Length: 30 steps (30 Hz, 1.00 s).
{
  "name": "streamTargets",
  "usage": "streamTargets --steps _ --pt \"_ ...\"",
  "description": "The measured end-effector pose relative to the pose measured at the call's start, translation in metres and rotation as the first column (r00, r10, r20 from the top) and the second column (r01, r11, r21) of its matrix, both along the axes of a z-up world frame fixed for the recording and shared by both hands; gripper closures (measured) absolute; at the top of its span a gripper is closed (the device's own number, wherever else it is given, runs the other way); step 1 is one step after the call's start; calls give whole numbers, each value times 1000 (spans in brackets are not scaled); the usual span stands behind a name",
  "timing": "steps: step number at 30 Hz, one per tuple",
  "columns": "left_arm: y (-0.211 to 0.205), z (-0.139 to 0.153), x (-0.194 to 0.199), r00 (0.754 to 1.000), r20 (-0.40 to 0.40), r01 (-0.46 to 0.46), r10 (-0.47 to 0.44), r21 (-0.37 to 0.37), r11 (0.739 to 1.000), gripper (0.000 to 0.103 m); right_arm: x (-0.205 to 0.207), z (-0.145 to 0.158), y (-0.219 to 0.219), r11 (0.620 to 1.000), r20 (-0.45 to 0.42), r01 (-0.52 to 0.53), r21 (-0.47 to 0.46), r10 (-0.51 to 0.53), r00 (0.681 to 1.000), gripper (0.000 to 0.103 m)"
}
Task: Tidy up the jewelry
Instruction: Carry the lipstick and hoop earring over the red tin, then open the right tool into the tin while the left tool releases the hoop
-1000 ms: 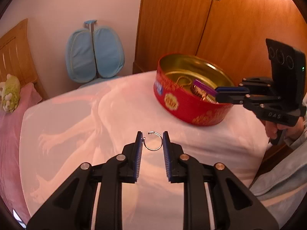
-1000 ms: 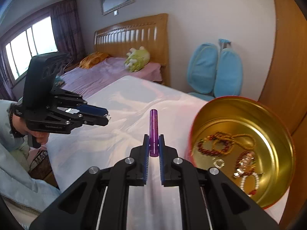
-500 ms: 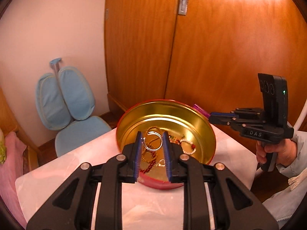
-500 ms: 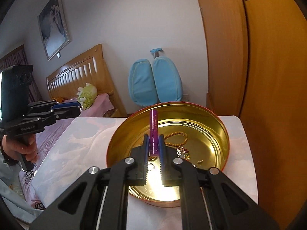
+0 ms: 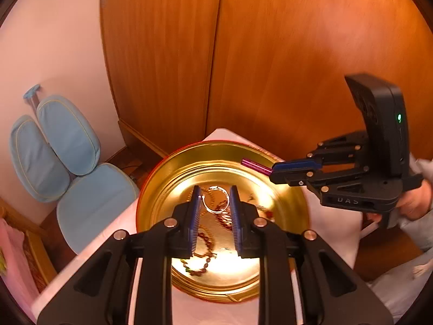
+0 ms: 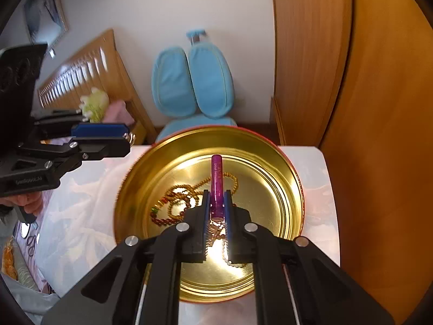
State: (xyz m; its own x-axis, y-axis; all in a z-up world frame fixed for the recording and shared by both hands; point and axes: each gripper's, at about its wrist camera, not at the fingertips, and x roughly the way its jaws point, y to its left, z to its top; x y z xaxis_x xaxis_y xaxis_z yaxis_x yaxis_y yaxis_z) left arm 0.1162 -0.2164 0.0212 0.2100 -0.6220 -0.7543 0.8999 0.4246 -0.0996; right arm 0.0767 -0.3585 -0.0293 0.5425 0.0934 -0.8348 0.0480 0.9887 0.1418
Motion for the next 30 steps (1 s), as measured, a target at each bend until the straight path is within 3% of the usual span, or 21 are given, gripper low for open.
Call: streamTargets --steps 3,5,12,24,25,26,27,28,30 --pt "-22 -33 7 996 -76 51 -42 112 992 82 23 -32 -6 997 -155 5 83 8 988 92" --pt "-30 -53 2 993 -97 77 -61 162 984 82 31 -45 -8 996 -201 21 92 -2 980 92" --pt "-33 -94 -12 987 -143 96 -67 206 974 82 28 -64 -8 992 -238 75 97 -50 970 92" --pt "-31 -99 -11 990 -134 76 -46 224 972 81 32 -65 -10 991 -211 72 112 -48 976 92" --pt "-31 -98 -12 991 -125 79 -52 228 970 79 31 -61 -8 992 -197 70 105 -48 979 86" --pt "-32 -97 -14 992 -114 83 -57 238 968 56 30 -58 -8 993 -186 66 99 -47 981 59" --pt "-32 -96 -16 994 -99 79 -55 249 965 18 28 -54 -6 995 -169 66 80 -52 984 41" --pt "-32 -94 -18 997 -63 57 -43 255 965 13 26 -49 -3 997 -141 69 44 -62 988 17" --pt "-29 -89 -21 998 -44 55 -46 239 969 13 24 -44 1 998 -113 59 -7 -60 992 13"
